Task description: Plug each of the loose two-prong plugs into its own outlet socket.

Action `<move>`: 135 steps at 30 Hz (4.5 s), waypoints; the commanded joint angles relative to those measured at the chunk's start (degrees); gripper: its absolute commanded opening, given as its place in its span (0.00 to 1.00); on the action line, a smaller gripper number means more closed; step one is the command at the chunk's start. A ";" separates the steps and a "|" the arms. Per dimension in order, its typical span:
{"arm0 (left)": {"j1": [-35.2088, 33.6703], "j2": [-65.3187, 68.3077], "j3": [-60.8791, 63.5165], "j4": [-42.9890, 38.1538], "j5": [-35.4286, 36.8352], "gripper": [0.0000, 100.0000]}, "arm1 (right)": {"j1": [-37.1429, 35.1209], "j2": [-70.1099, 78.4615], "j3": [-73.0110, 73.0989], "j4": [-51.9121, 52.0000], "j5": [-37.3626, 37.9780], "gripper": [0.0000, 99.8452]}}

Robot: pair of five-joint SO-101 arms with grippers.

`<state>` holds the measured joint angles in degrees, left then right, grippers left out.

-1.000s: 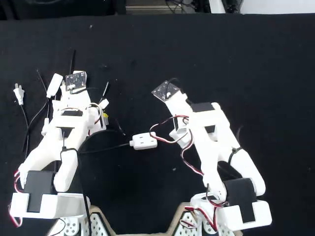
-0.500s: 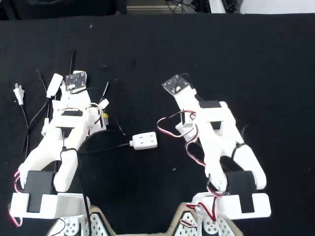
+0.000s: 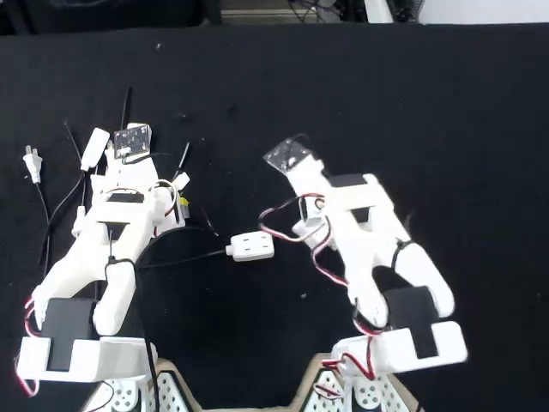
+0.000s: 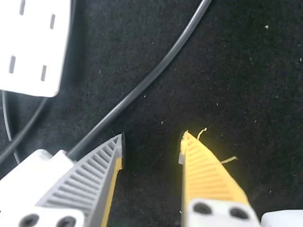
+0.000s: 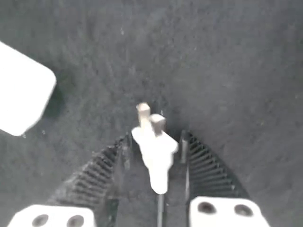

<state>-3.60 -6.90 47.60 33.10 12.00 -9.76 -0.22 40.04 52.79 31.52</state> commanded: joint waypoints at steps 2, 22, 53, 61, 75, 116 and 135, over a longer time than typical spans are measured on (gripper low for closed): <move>1.10 -1.76 -0.13 -0.70 0.09 0.20 | -1.32 -1.89 -1.10 0.88 -0.26 0.14; 1.10 -1.76 -0.13 -0.70 0.09 0.20 | 3.60 -7.78 8.92 -1.93 0.09 0.15; 1.01 -1.76 -0.13 -0.70 0.09 0.20 | 4.04 -16.75 14.20 2.73 1.85 0.12; 1.01 -1.76 -0.13 -0.70 0.09 0.20 | 4.04 -17.10 14.20 2.81 1.67 0.01; 1.01 -2.11 0.04 -0.26 0.09 0.20 | -6.15 -43.30 9.01 15.74 -8.09 0.01; 7.52 -52.66 31.16 -10.99 0.18 0.20 | -36.48 -33.19 20.88 -24.79 -30.86 0.01; 7.60 -53.36 32.31 -10.90 0.09 0.20 | -32.97 -55.16 28.35 -20.75 -30.77 0.01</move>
<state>3.16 -59.56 79.69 22.90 12.09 -45.63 -51.91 69.67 32.13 1.19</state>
